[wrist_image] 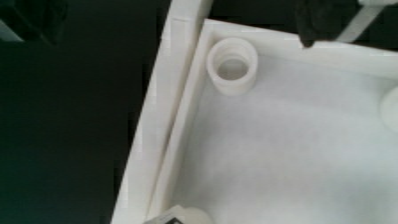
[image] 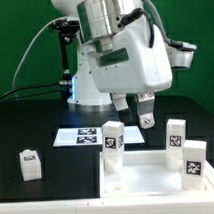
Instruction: Assemble square table
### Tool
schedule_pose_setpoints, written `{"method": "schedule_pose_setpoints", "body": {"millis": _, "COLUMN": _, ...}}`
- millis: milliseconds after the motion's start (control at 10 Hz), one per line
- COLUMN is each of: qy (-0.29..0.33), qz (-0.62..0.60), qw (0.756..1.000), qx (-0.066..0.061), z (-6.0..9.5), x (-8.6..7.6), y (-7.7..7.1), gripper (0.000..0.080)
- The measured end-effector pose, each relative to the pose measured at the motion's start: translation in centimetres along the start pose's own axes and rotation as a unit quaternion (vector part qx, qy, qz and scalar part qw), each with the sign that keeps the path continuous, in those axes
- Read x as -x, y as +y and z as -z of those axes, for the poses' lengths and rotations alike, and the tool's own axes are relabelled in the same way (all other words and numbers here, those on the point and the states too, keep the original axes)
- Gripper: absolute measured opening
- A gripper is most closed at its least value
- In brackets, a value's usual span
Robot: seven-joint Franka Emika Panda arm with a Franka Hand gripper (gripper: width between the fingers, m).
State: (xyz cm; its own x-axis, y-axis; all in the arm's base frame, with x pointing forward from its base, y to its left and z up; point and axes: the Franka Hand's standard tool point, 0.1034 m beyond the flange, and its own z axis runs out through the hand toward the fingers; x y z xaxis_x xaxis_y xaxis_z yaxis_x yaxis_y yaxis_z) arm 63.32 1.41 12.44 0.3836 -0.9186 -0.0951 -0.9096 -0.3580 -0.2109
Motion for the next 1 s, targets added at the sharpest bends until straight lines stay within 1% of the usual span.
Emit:
{"method": "schedule_pose_setpoints", "body": {"millis": 200, "qy": -0.005, "qz": 0.117, "qw": 0.993, "qx": 0.009, "z": 0.3, "x": -2.4, "y": 1.7, "gripper": 0.0648}}
{"method": "schedule_pose_setpoints", "body": {"millis": 300, "qy": -0.001, "qz": 0.202, "qw": 0.979, "qx": 0.011, "z": 0.5, "x": -4.2, "y": 2.8, "gripper": 0.0648}}
{"method": "schedule_pose_setpoints", "body": {"millis": 400, "qy": 0.014, "qz": 0.232, "qw": 0.972, "qx": 0.009, "z": 0.4, "x": -5.5, "y": 3.6, "gripper": 0.0648}}
{"method": "schedule_pose_setpoints", "body": {"millis": 500, "qy": 0.030, "qz": 0.247, "qw": 0.969, "qx": 0.004, "z": 0.1, "x": -5.6, "y": 3.7, "gripper": 0.0648}}
{"method": "schedule_pose_setpoints", "body": {"millis": 600, "qy": 0.028, "qz": 0.281, "qw": 0.959, "qx": 0.007, "z": 0.0, "x": -5.4, "y": 3.7, "gripper": 0.0648}}
{"method": "schedule_pose_setpoints", "body": {"millis": 800, "qy": 0.028, "qz": 0.343, "qw": 0.939, "qx": 0.010, "z": -0.1, "x": -5.6, "y": 4.0, "gripper": 0.0648}}
{"method": "schedule_pose_setpoints", "body": {"millis": 900, "qy": 0.023, "qz": 0.394, "qw": 0.919, "qx": 0.019, "z": -0.7, "x": -6.3, "y": 5.1, "gripper": 0.0648}}
{"method": "schedule_pose_setpoints", "body": {"millis": 1000, "qy": 0.015, "qz": 0.434, "qw": 0.900, "qx": 0.032, "z": -1.4, "x": -7.2, "y": 6.4, "gripper": 0.0648}}
